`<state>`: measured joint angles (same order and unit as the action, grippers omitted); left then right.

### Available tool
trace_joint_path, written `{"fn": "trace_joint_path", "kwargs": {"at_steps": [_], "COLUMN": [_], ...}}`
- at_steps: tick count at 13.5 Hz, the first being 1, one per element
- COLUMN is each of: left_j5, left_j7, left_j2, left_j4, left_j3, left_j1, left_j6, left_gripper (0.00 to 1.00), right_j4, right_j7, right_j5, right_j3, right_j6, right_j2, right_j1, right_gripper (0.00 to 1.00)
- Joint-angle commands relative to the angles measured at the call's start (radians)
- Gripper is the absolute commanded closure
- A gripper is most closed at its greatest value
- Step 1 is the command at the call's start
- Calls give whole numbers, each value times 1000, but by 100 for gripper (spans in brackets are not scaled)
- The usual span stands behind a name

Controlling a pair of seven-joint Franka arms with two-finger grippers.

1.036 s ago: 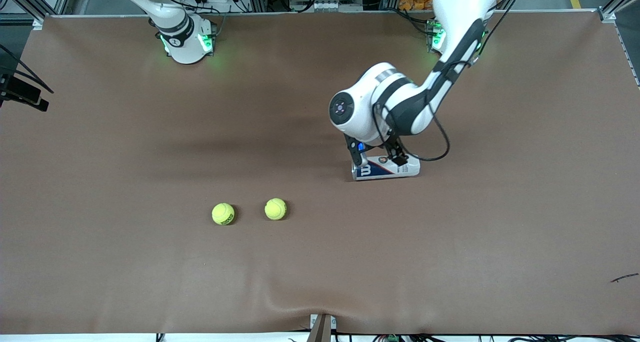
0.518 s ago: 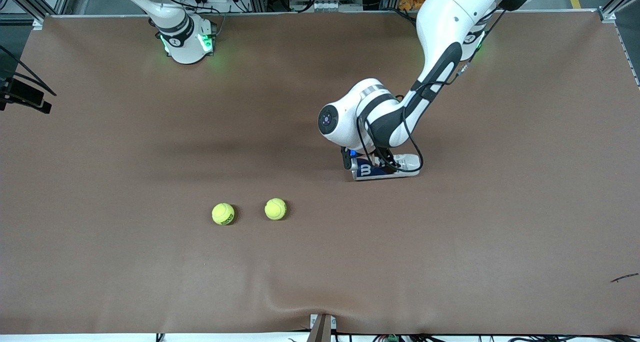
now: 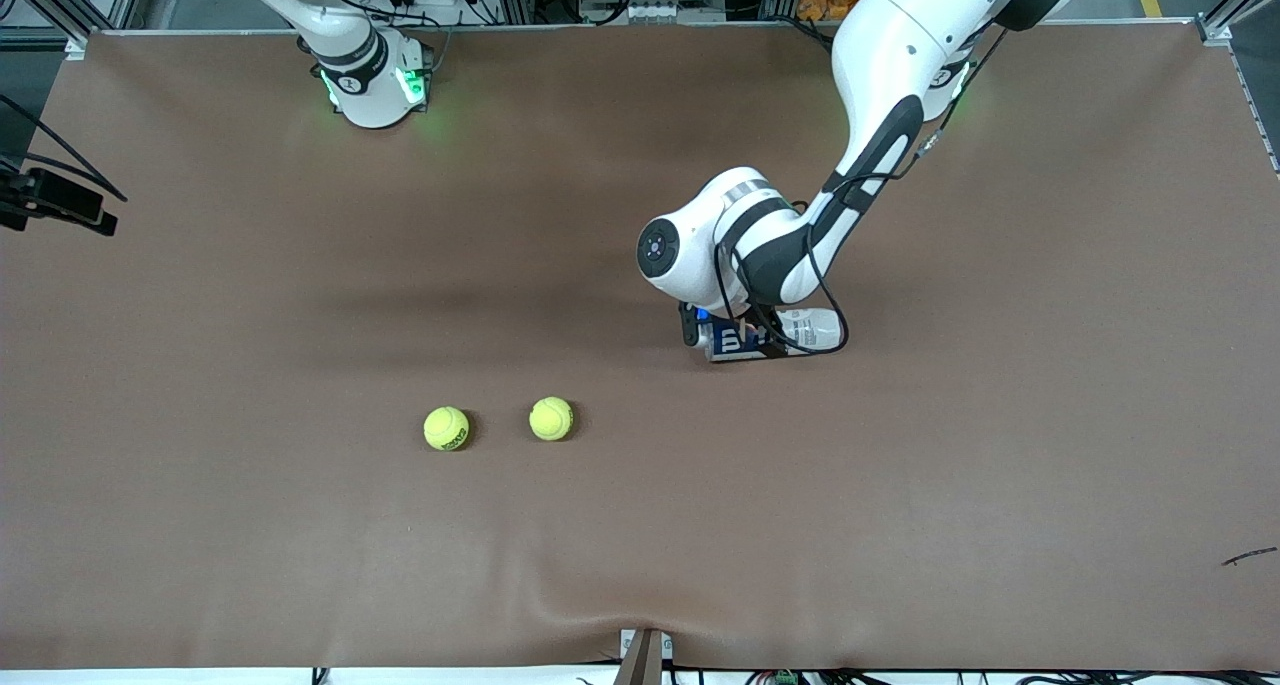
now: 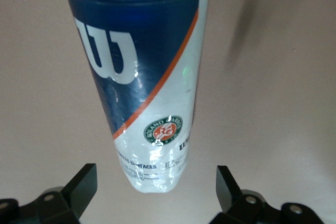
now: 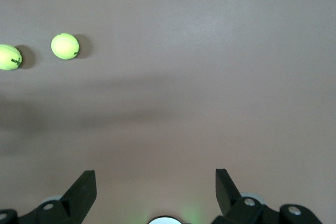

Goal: Insert tennis ball vertically with right arm
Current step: 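Close the left gripper around the tube's middle, then lift the tube with the left gripper while the right gripper grasps a ball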

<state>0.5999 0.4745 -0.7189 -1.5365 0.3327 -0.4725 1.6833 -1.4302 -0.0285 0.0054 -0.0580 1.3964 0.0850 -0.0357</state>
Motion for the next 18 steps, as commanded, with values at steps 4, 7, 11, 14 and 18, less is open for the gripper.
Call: {"fn": "trace_joint_path", "kwargs": {"at_steps": [4, 7, 11, 14, 18], "left_j5": [21, 37, 67, 72, 57], "left_j7": [18, 21, 18, 1, -2], "left_j2": [-48, -69, -97, -114, -123], "left_j4": [26, 24, 24, 24, 24], "left_j3": [-4, -6, -4, -6, -6], "left_j1": [2, 0, -6, -6, 3], "left_j6": [13, 41, 52, 65, 65], "left_gripper": [0, 0, 0, 0, 0], "right_j4": [10, 2, -4, -4, -3], "right_j7": [4, 10, 12, 18, 117], "right_j5": [-1, 7, 8, 65, 155], "right_j3": [3, 3, 4, 3, 4], "right_j6": [30, 55, 56, 94, 211], "right_j2": [25, 50, 58, 108, 248], "right_j1": [19, 19, 17, 23, 81], "right_gripper": [0, 0, 0, 0, 0]}}
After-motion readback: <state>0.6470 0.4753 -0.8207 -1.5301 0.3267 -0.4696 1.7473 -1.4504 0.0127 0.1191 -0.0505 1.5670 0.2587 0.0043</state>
